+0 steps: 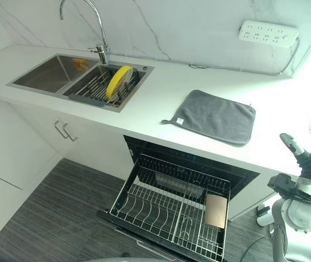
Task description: Place the dishes in the dishwasher.
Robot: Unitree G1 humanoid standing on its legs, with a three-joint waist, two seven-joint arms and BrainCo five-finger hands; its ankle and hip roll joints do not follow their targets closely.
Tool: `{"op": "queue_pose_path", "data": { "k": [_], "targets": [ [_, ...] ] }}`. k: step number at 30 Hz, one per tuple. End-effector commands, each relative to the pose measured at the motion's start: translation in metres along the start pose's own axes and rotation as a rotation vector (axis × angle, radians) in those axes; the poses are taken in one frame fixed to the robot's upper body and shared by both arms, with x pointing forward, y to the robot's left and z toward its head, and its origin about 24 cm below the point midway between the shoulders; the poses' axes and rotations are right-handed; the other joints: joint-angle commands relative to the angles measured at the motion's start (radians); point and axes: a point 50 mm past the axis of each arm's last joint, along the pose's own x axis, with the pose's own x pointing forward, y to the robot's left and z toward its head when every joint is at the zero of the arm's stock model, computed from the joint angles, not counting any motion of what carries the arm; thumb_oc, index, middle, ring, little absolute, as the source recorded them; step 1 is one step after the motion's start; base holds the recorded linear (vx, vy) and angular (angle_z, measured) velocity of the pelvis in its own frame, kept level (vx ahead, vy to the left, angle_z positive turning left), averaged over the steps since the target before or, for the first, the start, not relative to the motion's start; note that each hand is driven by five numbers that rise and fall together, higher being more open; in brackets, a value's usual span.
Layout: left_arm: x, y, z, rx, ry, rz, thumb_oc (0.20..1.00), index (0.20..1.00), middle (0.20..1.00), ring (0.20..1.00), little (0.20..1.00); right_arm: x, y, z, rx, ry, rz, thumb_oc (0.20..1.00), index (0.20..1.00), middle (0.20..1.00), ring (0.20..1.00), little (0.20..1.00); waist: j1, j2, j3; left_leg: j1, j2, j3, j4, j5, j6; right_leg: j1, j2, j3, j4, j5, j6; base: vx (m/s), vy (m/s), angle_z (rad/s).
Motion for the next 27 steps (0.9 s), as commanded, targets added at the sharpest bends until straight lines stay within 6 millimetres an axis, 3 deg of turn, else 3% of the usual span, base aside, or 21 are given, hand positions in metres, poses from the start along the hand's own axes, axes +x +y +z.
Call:
{"op": "queue_pose_path", "data": {
  "k": [1,9,12,13,14,16,18,19,20,22,24,27],
  "targets": [
    [0.014,0.001,0.016,0.039,-0.101,-0.063,1.0,1.0,1.0,1.0,1.0,0.011,0.004,0.033,0.072,-0.18,0.051,1.0,1.0,1.0,1.0,1.0,-0.023,-0.021,-0.007,-0.005,0.023,0.056,-0.001,-0.006,0.011,0.026,-0.002,0.058,0.002,-0.066,-0.045,0.02,-0.048,-0.08],
    [0.015,-0.019,0.009,-0.002,-0.046,-0.146,1.0,1.0,1.0,1.0,1.0,0.009,0.004,0.032,0.062,-0.178,0.019,1.0,1.0,1.0,1.0,1.0,-0.04,-0.022,0.008,0.003,0.036,0.068,-0.001,-0.017,0.009,0.01,-0.003,0.072,0.002,-0.052,-0.043,0.02,-0.081,-0.02],
    [0.011,-0.023,0.002,-0.019,0.01,-0.178,1.0,1.0,1.0,1.0,1.0,0.008,0.006,0.031,0.059,-0.169,0.032,1.0,1.0,1.0,1.0,1.0,-0.057,-0.023,0.015,0.034,0.025,0.113,0.002,-0.023,0.013,-0.001,-0.001,0.092,0.002,-0.044,-0.045,0.08,-0.086,-0.02],
    [0.009,-0.026,0.001,-0.033,0.014,-0.187,1.0,1.0,1.0,1.0,1.0,0.008,0.006,0.032,0.052,-0.17,0.036,1.0,1.0,1.0,1.0,1.0,-0.056,-0.031,0.031,0.017,0.015,0.128,0.073,-0.016,0.008,0.003,-0.006,0.099,0.002,-0.039,-0.051,0.0,-0.061,-0.07],
    [0.01,-0.028,0.002,-0.049,0.009,-0.192,1.0,1.0,1.0,1.0,1.0,0.01,0.006,0.033,0.043,-0.178,0.035,1.0,1.0,1.0,1.0,1.0,-0.05,-0.04,0.053,-0.033,0.014,0.119,0.174,-0.018,0.002,0.007,-0.012,0.108,0.002,-0.036,-0.06,-0.05,-0.047,-0.12],
    [0.006,-0.03,0.003,-0.062,-0.003,-0.18,1.0,1.0,1.0,1.0,1.0,0.019,0.01,0.041,0.046,-0.213,0.057,1.0,1.0,1.0,1.0,1.0,-0.033,-0.045,0.092,-0.129,-0.004,-0.012,0.333,-0.041,0.0,-0.004,-0.006,0.159,0.002,-0.029,-0.078,-0.11,0.166,-0.16],
    [0.0,-0.032,0.004,-0.066,0.0,-0.161,1.0,1.0,1.0,1.0,1.0,0.026,0.013,0.05,0.066,-0.252,0.079,1.0,1.0,1.0,1.0,1.0,-0.035,-0.041,0.1,-0.118,0.031,-0.074,0.293,-0.055,-0.001,-0.027,-0.011,0.215,0.002,-0.022,-0.065,-0.07,0.485,-0.57],
    [-0.002,-0.032,0.005,-0.079,-0.008,-0.163,1.0,1.0,1.0,1.0,1.0,0.028,0.011,0.054,0.071,-0.265,0.075,1.0,1.0,1.0,1.0,1.0,-0.039,-0.04,0.093,-0.073,0.085,-0.082,0.21,-0.054,-0.008,-0.035,-0.03,0.237,0.002,-0.019,-0.045,0.03,0.594,-1.06],
    [-0.002,-0.033,0.006,-0.086,-0.018,-0.175,1.0,1.0,1.0,1.0,1.0,0.029,0.011,0.056,0.069,-0.274,0.066,1.0,1.0,1.0,1.0,1.0,-0.041,-0.038,0.088,-0.043,0.11,-0.077,0.158,-0.049,-0.011,-0.038,-0.04,0.245,0.002,-0.018,-0.035,0.02,0.59,-0.98],
    [0.001,-0.034,0.006,-0.086,-0.033,-0.187,1.0,1.0,1.0,1.0,1.0,0.03,0.013,0.059,0.074,-0.296,0.062,1.0,1.0,1.0,1.0,1.0,-0.06,-0.031,0.087,0.004,0.112,-0.06,0.114,-0.085,-0.004,-0.052,-0.081,0.269,0.002,0.0,0.005,0.01,0.646,-0.68],
    [0.01,-0.039,0.001,-0.135,-0.018,-0.222,1.0,1.0,1.0,1.0,1.0,0.028,0.013,0.058,0.069,-0.305,0.03,1.0,1.0,1.0,1.0,1.0,-0.081,-0.036,0.091,0.019,0.076,-0.015,0.115,-0.117,0.008,-0.057,-0.142,0.27,0.006,0.037,0.036,0.02,0.794,-0.47],
    [0.015,-0.047,-0.002,-0.122,-0.01,-0.276,1.0,1.0,1.0,1.0,1.0,0.022,0.011,0.057,0.085,-0.297,0.025,1.0,1.0,1.0,1.0,1.0,-0.083,-0.048,0.094,0.004,-0.001,0.004,0.173,-0.168,0.03,-0.065,-0.222,0.222,0.013,0.126,0.035,0.03,0.597,-0.09]
  ]
}}
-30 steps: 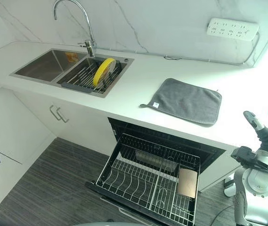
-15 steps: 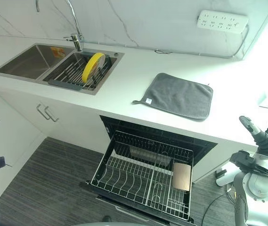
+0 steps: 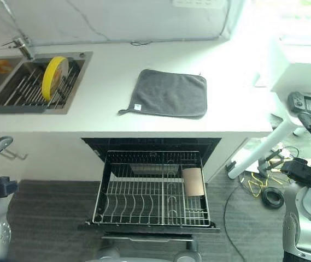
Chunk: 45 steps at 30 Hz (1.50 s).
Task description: Place the dishes in the dishwasher.
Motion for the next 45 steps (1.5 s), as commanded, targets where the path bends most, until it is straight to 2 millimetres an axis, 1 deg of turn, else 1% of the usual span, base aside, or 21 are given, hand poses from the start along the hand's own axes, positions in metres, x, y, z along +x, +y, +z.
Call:
{"op": "queue_pose_path", "data": {
  "k": [1,3,5,8,10,11,12,13,16,19,23,25,26,28,31,34,36,37,40,42,45],
  "targets": [
    [-0.004,0.004,0.019,0.107,-0.014,-0.072,1.0,1.0,1.0,1.0,1.0,0.007,0.01,0.013,0.012,-0.099,0.086,1.0,1.0,1.0,1.0,1.0,0.061,-0.001,-0.046,0.126,-0.001,0.036,-0.051,-0.07,0.048,-0.058,-0.069,-0.14,0.042,0.124,0.015,-0.04,0.582,-0.06],
    [-0.004,0.006,0.018,0.119,0.002,-0.057,1.0,1.0,1.0,1.0,1.0,0.007,0.022,0.007,0.004,-0.071,0.142,1.0,1.0,1.0,1.0,1.0,0.08,0.006,-0.044,0.177,-0.033,0.079,-0.108,-0.059,0.07,-0.096,-0.056,-0.215,0.106,0.12,0.01,-0.09,0.557,-0.7],
    [-0.003,0.009,0.021,0.113,0.001,-0.049,1.0,1.0,1.0,1.0,1.0,0.01,0.03,0.007,-0.004,-0.076,0.153,1.0,1.0,1.0,1.0,1.0,0.102,0.021,-0.05,0.207,-0.038,0.106,-0.167,-0.04,0.082,-0.095,0.008,-0.262,0.143,0.038,-0.019,-0.12,0.356,-1.31],
    [-0.003,0.007,0.017,0.089,0.011,-0.018,1.0,1.0,1.0,1.0,1.0,0.008,0.034,0.011,0.038,-0.111,0.138,1.0,1.0,1.0,1.0,1.0,0.108,0.021,-0.067,0.212,-0.063,0.095,-0.217,-0.015,0.113,-0.085,0.118,-0.263,0.19,-0.019,-0.048,-0.13,0.199,-0.14],
    [-0.003,0.004,0.011,0.061,0.034,-0.011,1.0,1.0,1.0,1.0,1.0,0.005,0.033,0.011,0.039,-0.114,0.139,1.0,1.0,1.0,1.0,1.0,0.093,0.009,-0.079,0.199,-0.083,0.059,-0.217,-0.011,0.134,-0.068,0.19,-0.198,0.196,-0.057,-0.071,-0.06,0.024,0.01],
    [-0.003,0.001,0.008,0.046,0.039,-0.017,1.0,1.0,1.0,1.0,1.0,0.004,0.031,0.011,0.037,-0.11,0.135,1.0,1.0,1.0,1.0,1.0,0.075,0.002,-0.086,0.192,-0.094,0.028,-0.217,-0.008,0.146,-0.06,0.252,-0.13,0.201,-0.102,-0.084,-0.07,-0.03,0.1],
    [-0.002,-0.005,0.005,0.033,0.031,-0.039,1.0,1.0,1.0,1.0,1.0,0.003,0.03,0.011,0.031,-0.108,0.118,1.0,1.0,1.0,1.0,1.0,0.054,-0.006,-0.093,0.177,-0.112,-0.004,-0.217,0.009,0.155,-0.064,0.313,-0.055,0.195,-0.115,-0.104,-0.05,-0.047,0.31],
    [-0.001,-0.01,0.004,0.026,0.023,-0.054,1.0,1.0,1.0,1.0,1.0,0.003,0.029,0.011,0.031,-0.106,0.107,1.0,1.0,1.0,1.0,1.0,0.046,-0.009,-0.101,0.169,-0.121,-0.02,-0.217,0.01,0.156,-0.062,0.343,-0.022,0.186,-0.126,-0.112,-0.06,-0.071,0.57],
    [0.003,-0.024,0.004,0.004,-0.017,-0.099,1.0,1.0,1.0,1.0,1.0,0.003,0.022,0.01,0.014,-0.114,0.046,1.0,1.0,1.0,1.0,1.0,0.041,-0.014,-0.118,0.12,-0.134,-0.05,-0.217,0.04,0.144,-0.027,0.361,0.001,0.075,-0.133,-0.135,-0.13,-0.196,0.72],
    [-0.005,-0.017,0.002,-0.023,0.012,-0.085,1.0,1.0,1.0,1.0,1.0,-0.001,0.011,0.007,0.042,-0.078,0.021,1.0,1.0,1.0,1.0,1.0,0.033,-0.003,-0.132,0.133,-0.134,-0.028,-0.217,0.022,0.14,-0.006,0.356,0.001,0.016,-0.119,-0.131,-0.03,-0.195,0.37],
    [-0.008,-0.012,0.001,-0.018,0.049,-0.049,1.0,1.0,1.0,1.0,1.0,-0.005,0.022,0.005,0.069,-0.054,0.067,1.0,1.0,1.0,1.0,1.0,0.039,0.02,-0.135,0.15,-0.137,0.015,-0.215,0.017,0.139,-0.003,0.35,-0.004,-0.007,-0.119,-0.137,-0.01,-0.162,0.02],
    [-0.01,-0.011,0.002,-0.025,0.049,-0.054,1.0,1.0,1.0,1.0,1.0,-0.005,0.022,0.006,0.067,-0.052,0.067,1.0,1.0,1.0,1.0,1.0,0.041,0.018,-0.128,0.139,-0.142,0.038,-0.168,0.006,0.132,0.001,0.342,-0.013,-0.007,-0.116,-0.139,-0.06,-0.084,0.02],
    [-0.01,-0.013,0.003,-0.034,0.044,-0.072,1.0,1.0,1.0,1.0,1.0,-0.003,0.021,0.008,0.055,-0.062,0.063,1.0,1.0,1.0,1.0,1.0,0.041,0.011,-0.115,0.097,-0.138,0.073,-0.077,-0.014,0.115,0.003,0.321,-0.033,-0.007,-0.109,-0.141,-0.11,-0.027,0.04],
    [-0.009,-0.014,0.005,-0.05,0.038,-0.081,1.0,1.0,1.0,1.0,1.0,0.0,0.019,0.012,0.06,-0.075,0.061,1.0,1.0,1.0,1.0,1.0,0.033,0.005,-0.105,0.066,-0.097,0.114,-0.034,-0.014,0.093,0.004,0.301,-0.052,-0.007,-0.101,-0.138,-0.11,0.041,0.13],
    [-0.008,-0.015,0.007,-0.079,0.025,-0.081,1.0,1.0,1.0,1.0,1.0,0.006,0.02,0.017,0.086,-0.105,0.063,1.0,1.0,1.0,1.0,1.0,0.021,0.006,-0.11,0.092,-0.042,0.132,-0.078,-0.002,0.079,-0.003,0.288,-0.063,-0.007,-0.097,-0.132,-0.04,0.197,0.43],
    [-0.009,-0.019,0.007,-0.097,0.017,-0.072,1.0,1.0,1.0,1.0,1.0,0.009,0.021,0.02,0.091,-0.127,0.088,1.0,1.0,1.0,1.0,1.0,0.013,0.014,-0.123,0.144,0.024,0.099,-0.203,0.061,0.053,-0.005,0.284,-0.04,-0.007,-0.105,-0.127,0.04,0.322,-0.03],
    [-0.009,-0.024,0.005,-0.116,0.017,-0.073,1.0,1.0,1.0,1.0,1.0,0.012,0.019,0.022,0.075,-0.134,0.098,1.0,1.0,1.0,1.0,1.0,0.007,0.018,-0.127,0.139,0.084,0.083,-0.217,0.079,0.023,-0.005,0.265,-0.037,-0.007,-0.109,-0.12,0.05,0.661,-0.32],
    [-0.01,-0.026,0.004,-0.113,0.007,-0.083,1.0,1.0,1.0,1.0,1.0,0.016,0.017,0.025,0.065,-0.148,0.093,1.0,1.0,1.0,1.0,1.0,0.003,0.023,-0.128,0.137,0.092,0.096,-0.217,0.073,0.016,-0.006,0.239,-0.051,-0.007,-0.105,-0.103,0.04,0.726,-0.34],
    [-0.01,-0.026,0.004,-0.122,0.01,-0.092,1.0,1.0,1.0,1.0,1.0,0.015,0.016,0.025,0.039,-0.143,0.09,1.0,1.0,1.0,1.0,1.0,0.001,0.027,-0.128,0.133,0.076,0.103,-0.217,0.062,0.022,-0.009,0.202,-0.07,-0.007,-0.09,-0.077,0.06,0.609,-0.1],
    [-0.007,-0.026,0.002,-0.143,0.026,-0.107,1.0,1.0,1.0,1.0,1.0,0.011,0.017,0.022,-0.016,-0.124,0.116,1.0,1.0,1.0,1.0,1.0,0.007,0.021,-0.124,0.131,0.023,0.061,-0.217,0.037,0.046,-0.016,0.155,-0.068,-0.007,-0.053,-0.05,0.08,0.579,0.03],
    [-0.004,-0.026,0.002,-0.128,0.042,-0.127,1.0,1.0,1.0,1.0,1.0,0.006,0.014,0.02,-0.031,-0.109,0.103,1.0,1.0,1.0,1.0,1.0,0.018,-0.003,-0.113,0.136,-0.044,-0.006,-0.217,0.007,0.083,-0.041,0.1,-0.064,0.028,0.011,-0.039,0.06,0.478,0.17]
  ]
}}
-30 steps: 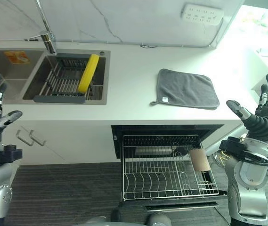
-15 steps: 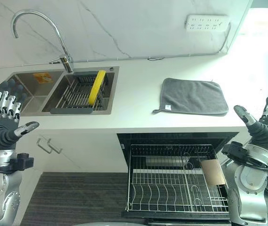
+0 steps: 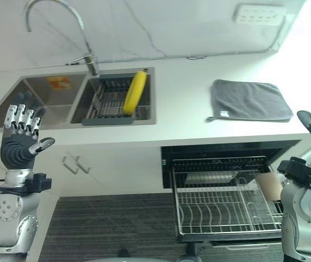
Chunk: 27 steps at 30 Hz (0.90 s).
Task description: Place the dishes in the dishwasher.
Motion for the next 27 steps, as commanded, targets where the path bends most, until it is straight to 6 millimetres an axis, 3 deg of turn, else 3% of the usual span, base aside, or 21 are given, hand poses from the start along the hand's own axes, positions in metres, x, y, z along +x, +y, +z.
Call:
{"op": "queue_pose_path", "data": {
  "k": [1,4,5,6,7,8,9,10,13,14,18,22,27],
  "targets": [
    [0.012,0.005,0.036,0.071,-0.137,-0.06,1.0,1.0,1.0,1.0,1.0,0.011,0.006,0.016,-0.013,-0.111,0.04,1.0,1.0,1.0,1.0,1.0,0.038,-0.004,-0.021,0.063,0.039,-0.094,-0.002,-0.099,-0.013,0.023,0.01,-0.078,0.013,0.052,0.059,0.03,0.382,0.04],
    [0.013,0.01,0.039,0.068,-0.134,-0.045,1.0,1.0,1.0,1.0,1.0,0.009,0.011,0.013,0.005,-0.101,0.055,1.0,1.0,1.0,1.0,1.0,0.066,-0.001,-0.009,0.074,0.031,-0.055,-0.002,-0.101,0.005,-0.014,-0.006,-0.169,0.099,0.046,0.061,0.0,0.377,-0.27],
    [0.015,0.01,0.041,0.075,-0.141,-0.047,1.0,1.0,1.0,1.0,1.0,0.01,0.014,0.012,0.006,-0.103,0.061,1.0,1.0,1.0,1.0,1.0,0.074,0.003,-0.007,0.074,0.033,-0.046,-0.002,-0.097,0.01,-0.019,0.005,-0.189,0.13,0.028,0.056,-0.02,0.319,-0.79],
    [0.017,0.008,0.042,0.079,-0.147,-0.057,1.0,1.0,1.0,1.0,1.0,0.012,0.018,0.012,0.004,-0.108,0.063,1.0,1.0,1.0,1.0,1.0,0.079,0.007,-0.005,0.066,0.032,-0.043,-0.002,-0.092,0.021,-0.019,0.052,-0.189,0.16,-0.026,0.039,0.0,0.278,-0.86],
    [0.019,0.007,0.04,0.073,-0.145,-0.062,1.0,1.0,1.0,1.0,1.0,0.013,0.019,0.012,-0.004,-0.111,0.059,1.0,1.0,1.0,1.0,1.0,0.078,0.006,-0.005,0.065,0.028,-0.048,-0.002,-0.097,0.028,-0.012,0.094,-0.172,0.175,-0.07,0.028,0.0,0.204,-0.63],
    [0.019,0.006,0.04,0.07,-0.145,-0.062,1.0,1.0,1.0,1.0,1.0,0.013,0.019,0.012,-0.005,-0.112,0.057,1.0,1.0,1.0,1.0,1.0,0.077,0.006,-0.005,0.061,0.027,-0.049,-0.002,-0.091,0.03,-0.014,0.104,-0.167,0.178,-0.072,0.023,0.03,0.142,-0.22],
    [0.021,0.003,0.036,0.047,-0.134,-0.064,1.0,1.0,1.0,1.0,1.0,0.014,0.019,0.011,-0.011,-0.112,0.051,1.0,1.0,1.0,1.0,1.0,0.068,-0.004,-0.009,0.053,0.011,-0.065,-0.002,-0.089,0.042,-0.009,0.161,-0.124,0.179,-0.098,0.012,0.01,0.082,-0.01],
    [0.021,0.002,0.035,0.04,-0.132,-0.063,1.0,1.0,1.0,1.0,1.0,0.014,0.019,0.011,-0.012,-0.112,0.05,1.0,1.0,1.0,1.0,1.0,0.065,-0.007,-0.011,0.052,0.007,-0.068,-0.002,-0.09,0.045,-0.009,0.174,-0.112,0.176,-0.103,0.011,0.04,0.083,0.13],
    [0.021,-0.005,0.03,0.021,-0.13,-0.075,1.0,1.0,1.0,1.0,1.0,0.014,0.015,0.012,-0.013,-0.112,0.036,1.0,1.0,1.0,1.0,1.0,0.046,-0.024,-0.022,0.048,-0.026,-0.089,-0.002,-0.092,0.053,0.023,0.272,-0.037,0.089,-0.14,-0.021,0.05,0.002,0.15],
    [0.02,-0.007,0.029,0.022,-0.133,-0.077,1.0,1.0,1.0,1.0,1.0,0.013,0.014,0.012,-0.01,-0.113,0.031,1.0,1.0,1.0,1.0,1.0,0.042,-0.026,-0.02,0.047,-0.035,-0.088,-0.002,-0.085,0.056,0.022,0.275,-0.028,0.075,-0.114,-0.02,0.05,-0.064,0.01],
    [0.018,-0.006,0.028,-0.001,-0.126,-0.078,1.0,1.0,1.0,1.0,1.0,0.009,0.008,0.009,0.014,-0.097,0.006,1.0,1.0,1.0,1.0,1.0,0.033,-0.018,-0.029,0.062,-0.044,-0.086,-0.002,-0.093,0.06,0.051,0.288,-0.002,0.044,-0.13,-0.027,0.07,-0.078,-0.05],
    [0.021,-0.009,0.028,-0.002,-0.128,-0.08,1.0,1.0,1.0,1.0,1.0,0.01,0.016,0.007,0.022,-0.098,0.005,1.0,1.0,1.0,1.0,1.0,0.03,0.0,-0.041,0.084,-0.048,-0.071,-0.002,-0.093,0.059,0.082,0.297,0.003,-0.01,-0.12,-0.044,0.1,-0.119,-0.01],
    [0.017,-0.007,0.025,-0.029,-0.097,-0.072,1.0,1.0,1.0,1.0,1.0,0.009,0.016,0.003,0.008,-0.07,0.019,1.0,1.0,1.0,1.0,1.0,0.024,0.006,-0.039,0.098,-0.051,-0.053,0.036,-0.106,0.053,0.085,0.306,0.012,0.011,-0.141,-0.06,0.14,-0.122,-0.01]
  ]
}}
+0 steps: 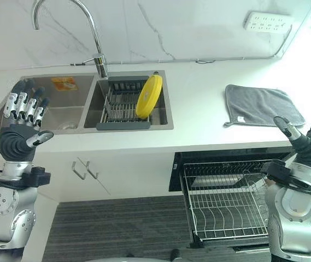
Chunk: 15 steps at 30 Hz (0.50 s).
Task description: Place the dishes in the dishwasher.
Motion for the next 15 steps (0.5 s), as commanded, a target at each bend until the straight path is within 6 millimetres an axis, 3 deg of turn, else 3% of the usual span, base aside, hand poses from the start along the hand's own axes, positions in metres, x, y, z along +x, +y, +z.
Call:
{"op": "queue_pose_path", "data": {
  "k": [1,3,5,6,7,8,9,11,12,15],
  "targets": [
    [0.004,0.003,0.012,-0.007,-0.067,-0.019,1.0,1.0,1.0,1.0,1.0,0.008,-0.005,0.018,-0.008,-0.107,0.0,1.0,1.0,1.0,1.0,1.0,-0.014,-0.046,-0.022,-0.022,-0.05,-0.068,0.113,-0.094,-0.02,-0.011,0.054,0.037,0.085,-0.085,-0.029,0.09,-0.136,0.01],
    [0.003,0.002,0.012,-0.019,-0.065,-0.033,1.0,1.0,1.0,1.0,1.0,0.008,-0.008,0.018,-0.013,-0.1,0.003,1.0,1.0,1.0,1.0,1.0,-0.018,-0.057,0.002,-0.083,-0.032,-0.043,0.247,-0.099,-0.042,-0.012,0.042,0.027,0.105,-0.095,-0.045,0.02,-0.141,0.06],
    [0.002,0.0,0.014,-0.051,-0.074,-0.053,1.0,1.0,1.0,1.0,1.0,0.01,-0.011,0.02,-0.019,-0.101,0.002,1.0,1.0,1.0,1.0,1.0,-0.015,-0.068,0.032,-0.194,-0.01,-0.031,0.482,-0.041,-0.079,-0.007,0.03,0.018,0.125,-0.105,-0.069,0.0,-0.11,0.09],
    [0.0,-0.001,0.016,-0.062,-0.079,-0.058,1.0,1.0,1.0,1.0,1.0,0.011,-0.011,0.021,-0.024,-0.106,0.01,1.0,1.0,1.0,1.0,1.0,-0.017,-0.066,0.041,-0.231,0.004,-0.027,0.534,-0.035,-0.086,-0.004,0.028,0.018,0.132,-0.106,-0.073,0.09,0.02,0.16],
    [0.001,0.0,0.015,-0.071,-0.073,-0.066,1.0,1.0,1.0,1.0,1.0,0.013,-0.009,0.022,-0.025,-0.102,0.009,1.0,1.0,1.0,1.0,1.0,-0.027,-0.063,0.041,-0.232,0.06,0.035,0.457,-0.031,-0.086,0.006,0.024,0.009,0.126,-0.107,-0.058,0.12,0.086,0.1],
    [0.001,0.0,0.015,-0.074,-0.072,-0.067,1.0,1.0,1.0,1.0,1.0,0.014,-0.008,0.022,-0.026,-0.101,0.008,1.0,1.0,1.0,1.0,1.0,-0.028,-0.062,0.039,-0.226,0.068,0.049,0.426,-0.027,-0.086,0.01,0.023,0.007,0.121,-0.106,-0.055,0.18,0.2,0.09],
    [0.002,-0.001,0.014,-0.092,-0.07,-0.07,1.0,1.0,1.0,1.0,1.0,0.015,-0.007,0.02,-0.032,-0.098,0.008,1.0,1.0,1.0,1.0,1.0,-0.028,-0.057,0.03,-0.213,0.086,0.1,0.272,-0.005,-0.084,0.034,0.017,-0.005,0.083,-0.104,-0.038,0.17,0.243,0.1],
    [0.004,-0.002,0.013,-0.101,-0.081,-0.069,1.0,1.0,1.0,1.0,1.0,0.016,-0.008,0.02,-0.038,-0.109,0.02,1.0,1.0,1.0,1.0,1.0,-0.03,-0.056,0.023,-0.193,0.072,0.134,0.154,0.008,-0.076,0.068,0.004,-0.018,0.038,-0.099,-0.025,0.2,0.325,0.21],
    [0.003,-0.004,0.012,-0.103,-0.086,-0.061,1.0,1.0,1.0,1.0,1.0,0.017,-0.009,0.02,-0.035,-0.117,0.027,1.0,1.0,1.0,1.0,1.0,-0.02,-0.054,0.019,-0.188,0.049,0.087,0.103,0.012,-0.076,0.089,0.004,-0.01,0.026,-0.096,-0.017,0.19,0.351,0.08],
    [0.006,-0.007,0.011,-0.123,-0.103,-0.055,1.0,1.0,1.0,1.0,1.0,0.018,-0.012,0.025,-0.01,-0.133,0.033,1.0,1.0,1.0,1.0,1.0,-0.019,-0.044,-0.009,-0.105,0.026,0.036,-0.002,0.011,-0.057,0.06,0.008,-0.012,0.033,-0.09,-0.002,0.14,0.31,-0.37]
  ]
}}
